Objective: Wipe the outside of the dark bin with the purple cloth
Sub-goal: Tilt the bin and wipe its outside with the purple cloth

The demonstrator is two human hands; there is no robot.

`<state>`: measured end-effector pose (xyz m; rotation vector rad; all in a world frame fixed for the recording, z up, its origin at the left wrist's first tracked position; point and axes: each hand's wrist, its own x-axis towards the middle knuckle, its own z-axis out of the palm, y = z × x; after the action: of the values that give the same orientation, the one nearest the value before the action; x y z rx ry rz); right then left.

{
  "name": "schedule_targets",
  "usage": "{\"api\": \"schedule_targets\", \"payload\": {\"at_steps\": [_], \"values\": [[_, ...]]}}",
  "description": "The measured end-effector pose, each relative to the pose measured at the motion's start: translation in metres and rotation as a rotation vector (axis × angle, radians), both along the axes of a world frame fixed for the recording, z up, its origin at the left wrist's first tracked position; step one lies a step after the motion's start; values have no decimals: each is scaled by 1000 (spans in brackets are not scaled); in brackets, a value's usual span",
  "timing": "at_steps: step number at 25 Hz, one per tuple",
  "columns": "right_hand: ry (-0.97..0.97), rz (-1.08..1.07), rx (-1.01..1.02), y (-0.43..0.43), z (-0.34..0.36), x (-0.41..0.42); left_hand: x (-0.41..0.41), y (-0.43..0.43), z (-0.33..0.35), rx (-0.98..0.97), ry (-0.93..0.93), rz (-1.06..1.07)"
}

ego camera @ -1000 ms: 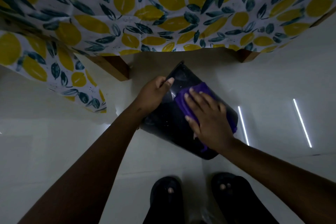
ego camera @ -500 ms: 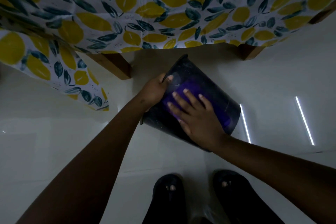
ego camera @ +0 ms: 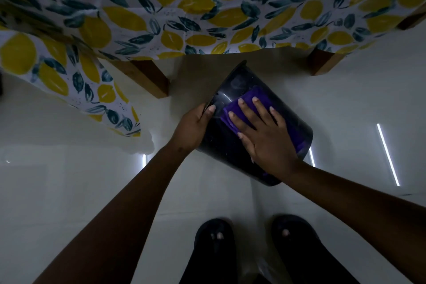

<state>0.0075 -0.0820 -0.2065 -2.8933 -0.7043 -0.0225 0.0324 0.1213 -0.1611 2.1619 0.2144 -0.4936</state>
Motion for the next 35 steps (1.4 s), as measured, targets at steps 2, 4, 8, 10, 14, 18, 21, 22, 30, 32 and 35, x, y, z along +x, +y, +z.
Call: {"api": "schedule_targets", "payload": {"at_steps": [2,4,8,10,14,18,21,22,30,32,35], "values": [[-28,114,-32,0,-6,-7,12,-2,3,11,-35,-23],[-59,328,-79,-7,-12,-11,18,-2,3,9,-36,-45],[33,26,62,-10,-4,11,26,-8,7,-18,-17,-61],[120,-207,167,-5,1,15,31,-9,8,8,9,-37],[41,184,44,-6,-8,-7,44,-14,9,94,60,-79],[99,156,121,-9,-10,-6,41,-3,22,-70,104,-20],[209,-74,288,-21,-9,17,14,10,19,39,143,-97],[240,-135,303,-20,-8,21,10,10,16,98,112,-112],[53,66,67,-10,-8,7,47,-13,14,129,-13,-176],[163,-203,183,-7,0,19,54,-15,12,139,-16,-175],[18,148,-12,-5,-9,1,51,-10,6,124,-15,-157]]}}
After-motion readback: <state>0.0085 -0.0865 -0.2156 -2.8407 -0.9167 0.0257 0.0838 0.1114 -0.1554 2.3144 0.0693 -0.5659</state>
